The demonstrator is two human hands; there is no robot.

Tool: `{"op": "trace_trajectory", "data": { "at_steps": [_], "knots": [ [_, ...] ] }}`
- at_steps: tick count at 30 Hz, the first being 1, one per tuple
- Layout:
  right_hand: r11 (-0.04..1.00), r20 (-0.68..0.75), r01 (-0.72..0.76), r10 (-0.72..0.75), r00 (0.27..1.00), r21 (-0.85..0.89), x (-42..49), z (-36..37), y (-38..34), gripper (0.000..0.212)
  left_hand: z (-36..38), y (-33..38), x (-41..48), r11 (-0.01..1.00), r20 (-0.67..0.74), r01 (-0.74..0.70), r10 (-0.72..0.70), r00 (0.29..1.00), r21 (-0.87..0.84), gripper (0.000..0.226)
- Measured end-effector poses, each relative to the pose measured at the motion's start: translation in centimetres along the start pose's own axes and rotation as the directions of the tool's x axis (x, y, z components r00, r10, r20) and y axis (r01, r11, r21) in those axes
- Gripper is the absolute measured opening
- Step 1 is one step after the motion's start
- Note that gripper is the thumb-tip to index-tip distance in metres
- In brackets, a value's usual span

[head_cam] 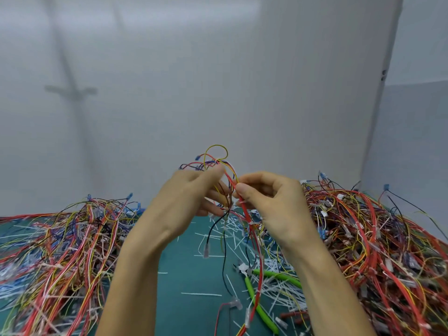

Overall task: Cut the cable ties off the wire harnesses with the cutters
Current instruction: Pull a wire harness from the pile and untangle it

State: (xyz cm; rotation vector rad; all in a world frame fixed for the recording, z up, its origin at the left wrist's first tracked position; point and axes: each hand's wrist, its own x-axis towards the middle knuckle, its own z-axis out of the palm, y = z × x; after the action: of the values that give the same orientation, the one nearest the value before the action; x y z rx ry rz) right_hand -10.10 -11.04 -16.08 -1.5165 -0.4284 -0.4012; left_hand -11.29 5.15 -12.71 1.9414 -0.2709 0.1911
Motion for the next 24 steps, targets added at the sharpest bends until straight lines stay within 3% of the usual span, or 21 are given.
{"op": "trace_trajectory", "data": {
  "at_steps": [2, 4, 9, 15, 17, 19, 22, 24],
  "knots": [
    [1.000, -0.021, 0.009, -0.008, 1.000, 0.009, 0.0, 0.3, 0.0, 0.016, 0.6, -0.2, -0.1, 0.989, 0.034, -0.109, 0.106, 0.994, 0.102, 0.032],
    [0.999, -0.045, 0.031, -0.030, 0.999, 0.015, 0.1, 0.4, 0.0, 0.015, 1.2, -0.3, 0.0, 0.981, 0.000, -0.175, 0.175, 0.985, 0.085, 0.029],
    [0.997, -0.012, 0.067, -0.067, 0.998, -0.024, 0.0, 0.1, -0.2, 0.020, 1.5, -0.1, 0.1, 0.978, -0.092, -0.158, 0.146, 0.985, -0.134, 0.054],
    [0.999, -0.077, -0.030, 0.028, 0.997, -0.022, 0.0, 0.3, -0.4, 0.016, 0.9, -0.5, 0.6, 0.954, -0.324, -0.167, 0.081, 0.943, -0.249, 0.026],
    [0.988, -0.006, -0.128, 0.128, 0.992, -0.091, -0.1, 0.1, -0.4, 0.032, 0.8, -0.7, 0.8, 0.927, -0.401, -0.173, 0.028, 0.916, -0.332, 0.023],
    [0.958, 0.175, -0.249, 0.272, 0.946, -0.146, -0.3, -0.3, -0.6, 0.044, 0.6, -0.8, 0.9, 0.889, -0.456, -0.198, -0.013, 0.890, -0.412, 0.022],
    [0.926, 0.367, -0.271, 0.356, 0.859, -0.263, -0.7, -0.2, -0.7, 0.023, 0.7, -0.9, 1.0, 0.825, -0.480, -0.240, -0.043, 0.876, -0.512, 0.024],
    [0.937, 0.363, -0.222, 0.312, 0.878, -0.270, -0.8, 0.1, -0.5, 0.008, 1.0, -0.8, 1.1, 0.787, -0.460, -0.250, -0.049, 0.887, -0.565, 0.026]
  ]
}}
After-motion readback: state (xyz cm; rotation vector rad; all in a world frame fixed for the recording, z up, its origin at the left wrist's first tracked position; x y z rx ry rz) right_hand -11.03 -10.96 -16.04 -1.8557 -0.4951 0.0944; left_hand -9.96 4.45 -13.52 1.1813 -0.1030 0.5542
